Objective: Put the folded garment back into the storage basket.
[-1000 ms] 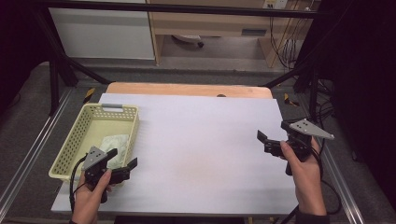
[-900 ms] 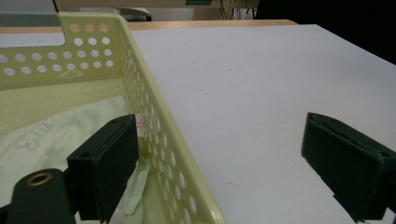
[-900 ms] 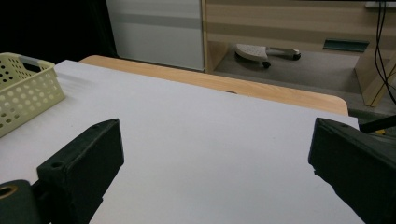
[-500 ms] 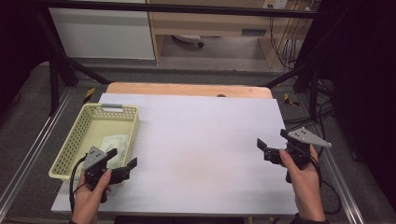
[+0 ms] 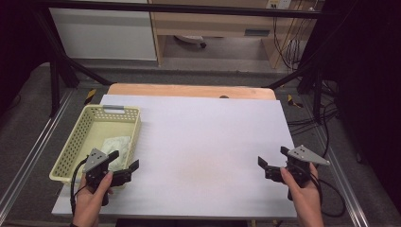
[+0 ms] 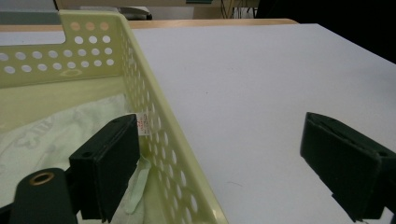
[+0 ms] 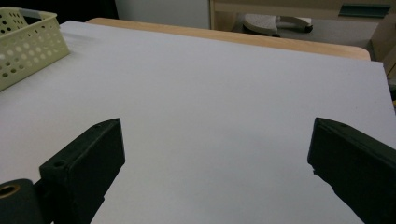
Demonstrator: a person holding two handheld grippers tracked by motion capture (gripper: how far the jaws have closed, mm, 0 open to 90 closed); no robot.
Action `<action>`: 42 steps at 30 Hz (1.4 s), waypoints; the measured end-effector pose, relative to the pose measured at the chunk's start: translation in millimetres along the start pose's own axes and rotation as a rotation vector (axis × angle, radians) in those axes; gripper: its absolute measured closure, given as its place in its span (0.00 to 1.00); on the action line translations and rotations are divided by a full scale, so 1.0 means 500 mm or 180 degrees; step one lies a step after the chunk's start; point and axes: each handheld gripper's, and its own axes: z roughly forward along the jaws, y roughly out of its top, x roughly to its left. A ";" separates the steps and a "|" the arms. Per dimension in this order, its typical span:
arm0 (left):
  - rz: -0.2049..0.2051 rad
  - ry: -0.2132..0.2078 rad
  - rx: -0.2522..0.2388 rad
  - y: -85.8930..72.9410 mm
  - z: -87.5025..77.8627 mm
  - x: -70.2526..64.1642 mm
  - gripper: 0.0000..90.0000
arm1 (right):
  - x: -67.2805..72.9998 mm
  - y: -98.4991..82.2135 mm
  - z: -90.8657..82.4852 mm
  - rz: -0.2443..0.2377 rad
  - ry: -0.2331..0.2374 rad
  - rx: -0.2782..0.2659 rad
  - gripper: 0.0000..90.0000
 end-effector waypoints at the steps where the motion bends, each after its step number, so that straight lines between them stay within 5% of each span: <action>1: -0.0005 -0.0006 0.0000 0.000 0.000 0.000 0.13 | 0.002 -0.005 -0.002 -0.0005 0.0010 0.0005 0.05; 13: -0.0099 0.0007 -0.0030 -0.001 -0.003 0.009 0.13 | 0.039 -0.047 0.017 -0.0102 0.0276 0.0163 0.05; 21: -0.0102 0.0005 -0.0072 0.001 -0.007 0.010 0.13 | 0.069 -0.064 0.047 -0.0298 0.0383 0.0349 0.06; 30: -0.0113 -0.0019 -0.0060 0.001 -0.007 0.010 0.13 | 0.078 -0.070 0.066 -0.0191 0.0547 0.0448 0.05; 42: -0.0064 -0.0021 -0.0069 0.002 -0.006 0.004 0.13 | 0.115 -0.070 0.122 -0.0326 0.0793 0.0472 0.05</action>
